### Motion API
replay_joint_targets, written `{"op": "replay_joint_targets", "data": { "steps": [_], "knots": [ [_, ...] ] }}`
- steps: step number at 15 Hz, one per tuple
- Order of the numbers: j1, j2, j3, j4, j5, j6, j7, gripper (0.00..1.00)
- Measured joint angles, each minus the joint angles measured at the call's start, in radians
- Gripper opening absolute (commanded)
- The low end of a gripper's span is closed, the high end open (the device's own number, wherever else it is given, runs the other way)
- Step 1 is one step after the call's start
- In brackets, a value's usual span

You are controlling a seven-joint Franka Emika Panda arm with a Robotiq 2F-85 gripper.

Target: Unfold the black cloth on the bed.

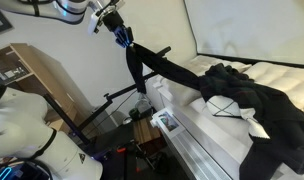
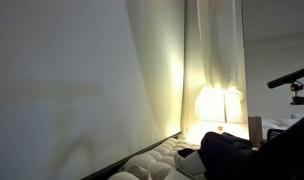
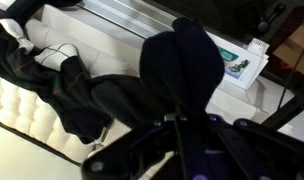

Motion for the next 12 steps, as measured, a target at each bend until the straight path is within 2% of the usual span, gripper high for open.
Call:
{"op": "replay_joint_targets", "data": {
  "steps": [6, 9, 12],
  "knots": [
    [0.005, -0.034, -0.031, 0.006, 0.04, -0.058, -0.064, 0.06],
    [0.004, -0.047, -0.039, 0.05, 0.042, -0.127, -0.067, 0.06],
    [0.005, -0.051, -0.012, 0.121, 0.042, -0.199, -0.044, 0.06]
  ]
}}
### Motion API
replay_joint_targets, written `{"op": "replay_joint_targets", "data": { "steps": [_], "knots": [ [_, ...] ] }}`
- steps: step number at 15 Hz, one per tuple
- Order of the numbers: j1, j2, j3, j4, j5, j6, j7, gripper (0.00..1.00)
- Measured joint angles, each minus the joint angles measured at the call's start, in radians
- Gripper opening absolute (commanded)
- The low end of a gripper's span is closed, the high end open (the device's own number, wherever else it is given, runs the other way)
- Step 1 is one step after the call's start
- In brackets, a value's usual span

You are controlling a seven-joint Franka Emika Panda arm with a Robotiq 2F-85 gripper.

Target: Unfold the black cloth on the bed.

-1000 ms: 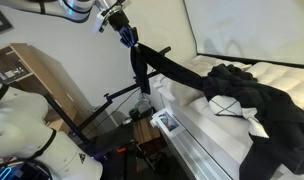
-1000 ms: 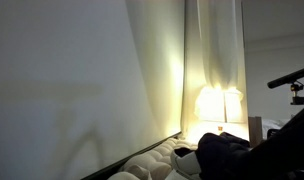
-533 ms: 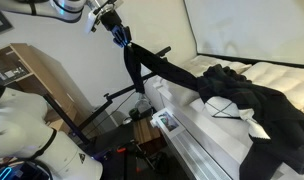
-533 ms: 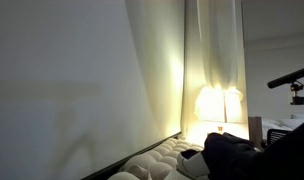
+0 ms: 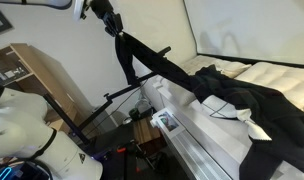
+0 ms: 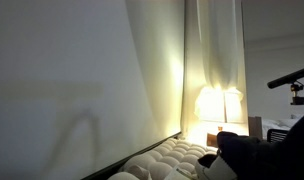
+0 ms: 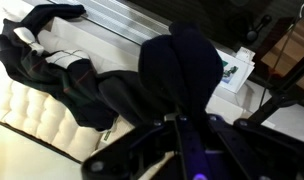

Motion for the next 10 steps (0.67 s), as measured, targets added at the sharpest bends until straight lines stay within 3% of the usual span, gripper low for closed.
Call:
{"op": "replay_joint_targets", "data": {
  "steps": [10],
  "knots": [
    [0.01, 0.036, 0.204, 0.138, -0.001, -0.1, 0.188, 0.06]
  ]
}}
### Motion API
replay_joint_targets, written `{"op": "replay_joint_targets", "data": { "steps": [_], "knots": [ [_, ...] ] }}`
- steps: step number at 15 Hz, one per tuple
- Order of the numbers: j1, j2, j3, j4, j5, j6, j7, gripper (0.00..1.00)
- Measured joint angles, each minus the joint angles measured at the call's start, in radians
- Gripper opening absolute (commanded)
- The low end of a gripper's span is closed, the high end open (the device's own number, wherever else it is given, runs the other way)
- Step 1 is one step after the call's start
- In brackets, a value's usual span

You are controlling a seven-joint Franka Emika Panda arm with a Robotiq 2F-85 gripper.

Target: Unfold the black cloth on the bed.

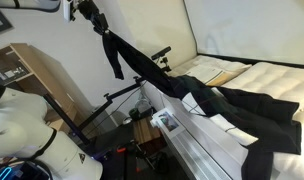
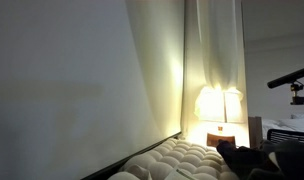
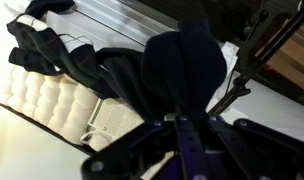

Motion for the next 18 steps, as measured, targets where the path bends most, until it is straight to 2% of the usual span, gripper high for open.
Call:
{"op": "replay_joint_targets", "data": {
  "steps": [4, 7, 12, 15, 18],
  "knots": [
    [0.007, 0.013, 0.007, 0.002, -0.004, 0.0, 0.0, 0.06],
    [0.006, 0.012, -0.018, 0.0, -0.006, 0.001, -0.002, 0.06],
    [-0.041, 0.004, -0.163, 0.054, -0.006, 0.0, -0.029, 0.06],
    [-0.111, 0.045, -0.243, 0.148, -0.006, -0.007, -0.056, 0.06],
    [-0.17, 0.147, -0.288, 0.274, -0.007, -0.034, -0.06, 0.09]
  ]
}}
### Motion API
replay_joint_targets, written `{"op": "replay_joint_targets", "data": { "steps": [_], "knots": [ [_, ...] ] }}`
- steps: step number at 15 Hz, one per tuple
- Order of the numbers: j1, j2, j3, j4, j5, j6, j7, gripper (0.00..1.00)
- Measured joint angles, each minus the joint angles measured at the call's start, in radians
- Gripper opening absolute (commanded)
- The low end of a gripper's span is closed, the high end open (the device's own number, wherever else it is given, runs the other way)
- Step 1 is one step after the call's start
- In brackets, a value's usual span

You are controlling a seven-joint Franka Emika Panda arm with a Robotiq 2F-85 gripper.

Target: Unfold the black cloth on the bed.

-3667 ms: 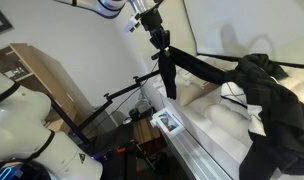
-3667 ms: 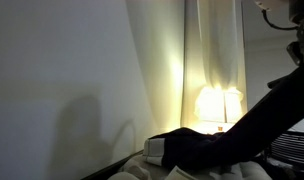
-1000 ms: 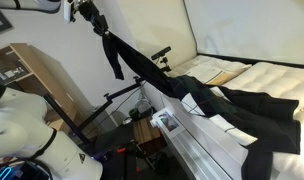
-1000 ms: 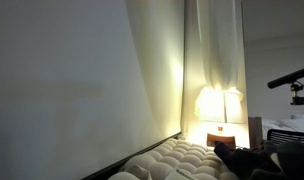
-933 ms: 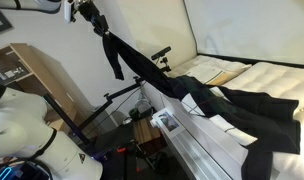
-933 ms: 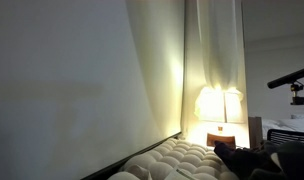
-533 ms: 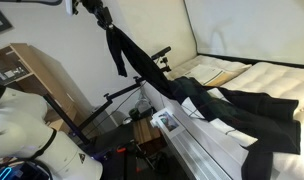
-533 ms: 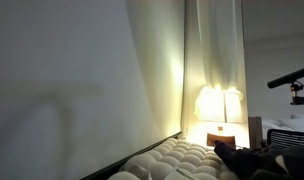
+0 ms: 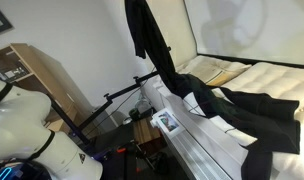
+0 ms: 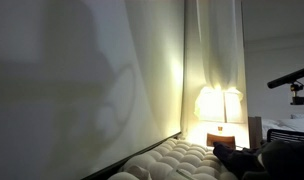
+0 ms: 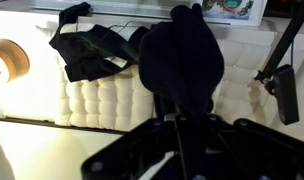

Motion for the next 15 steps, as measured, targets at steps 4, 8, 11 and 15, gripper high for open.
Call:
{"op": "replay_joint_targets", "data": {
  "steps": [4, 8, 11, 15],
  "knots": [
    [-0.029, 0.131, -0.016, 0.128, 0.0, -0.034, 0.0, 0.09],
    [-0.027, 0.14, -0.012, 0.144, 0.0, -0.042, 0.0, 0.09],
    [-0.027, 0.14, -0.012, 0.148, 0.0, -0.046, 0.0, 0.07],
    [-0.028, 0.148, -0.018, 0.133, -0.001, -0.035, 0.0, 0.06]
  ]
}}
